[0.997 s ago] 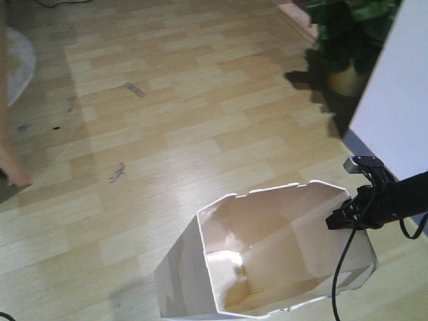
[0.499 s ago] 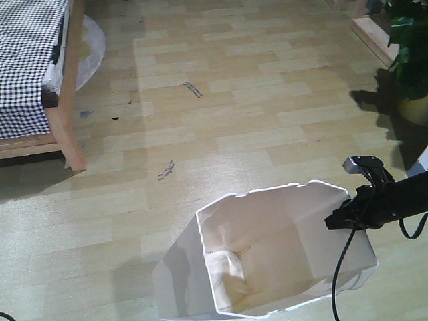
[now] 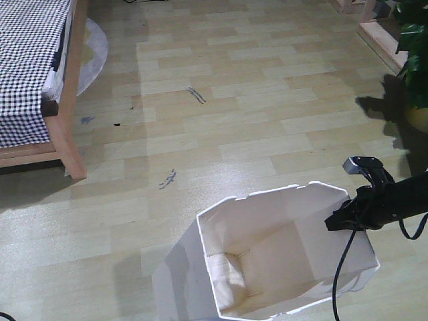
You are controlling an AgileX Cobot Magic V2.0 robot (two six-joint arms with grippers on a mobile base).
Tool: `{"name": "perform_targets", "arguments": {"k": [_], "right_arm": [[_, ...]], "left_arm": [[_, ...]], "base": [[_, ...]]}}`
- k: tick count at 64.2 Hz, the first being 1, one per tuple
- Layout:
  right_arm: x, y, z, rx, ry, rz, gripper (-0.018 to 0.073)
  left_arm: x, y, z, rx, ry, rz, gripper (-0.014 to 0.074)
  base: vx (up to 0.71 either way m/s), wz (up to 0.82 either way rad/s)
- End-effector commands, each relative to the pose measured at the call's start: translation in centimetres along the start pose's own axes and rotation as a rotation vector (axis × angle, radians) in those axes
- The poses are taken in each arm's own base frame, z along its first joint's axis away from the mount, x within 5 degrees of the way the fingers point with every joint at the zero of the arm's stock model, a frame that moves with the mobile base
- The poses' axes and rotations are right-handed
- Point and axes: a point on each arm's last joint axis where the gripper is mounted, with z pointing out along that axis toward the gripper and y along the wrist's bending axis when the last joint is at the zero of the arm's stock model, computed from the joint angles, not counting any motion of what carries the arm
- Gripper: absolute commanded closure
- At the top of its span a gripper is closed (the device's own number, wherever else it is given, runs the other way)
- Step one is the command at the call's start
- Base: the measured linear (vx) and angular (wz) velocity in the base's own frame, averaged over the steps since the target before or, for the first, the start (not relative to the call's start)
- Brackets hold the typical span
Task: Move trash bin to bedside with robot
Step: 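Hold the bin in the right gripper while the base turns toward the bed, then carry the bin in the right gripper while driving along the bed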
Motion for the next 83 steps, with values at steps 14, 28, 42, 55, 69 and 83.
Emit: {"name": "perform_targets", "arguments": {"k": [14, 28, 42, 55, 69, 83], "right_arm": [[-1.63, 2.39, -1.81, -0.184, -0.102, 0.044, 0.0563], [-1.63, 2.39, -1.81, -0.184, -0.102, 0.044, 0.0563], [-1.63, 2.39, -1.81, -0.184, -0.102, 0.044, 0.0563], [-1.63, 2.39, -1.81, -0.184, -0.102, 0.044, 0.0563], [-1.63, 2.39, -1.81, -0.184, -0.102, 0.044, 0.0563], [-1.63, 2.39, -1.81, -0.184, -0.102, 0.044, 0.0563]], "left_arm": [[-0.37, -0.04, -0.09, 0.007, -0.078, -0.023, 0.0603], [-0.37, -0.04, -0.09, 0.007, -0.078, -0.023, 0.0603], [-0.37, -0.04, -0.09, 0.007, -0.078, -0.023, 0.0603], [-0.37, -0.04, -0.09, 0.007, -0.078, -0.023, 0.0603], [-0.37, -0.04, -0.09, 0.007, -0.078, -0.023, 0.0603], [-0.37, -0.04, -0.09, 0.007, -0.078, -0.023, 0.0603]], "base": [[0.17, -0.06], [0.21, -0.06], [0.23, -0.06], [0.23, -0.04], [0.24, 0.00], [0.27, 0.07]]}}
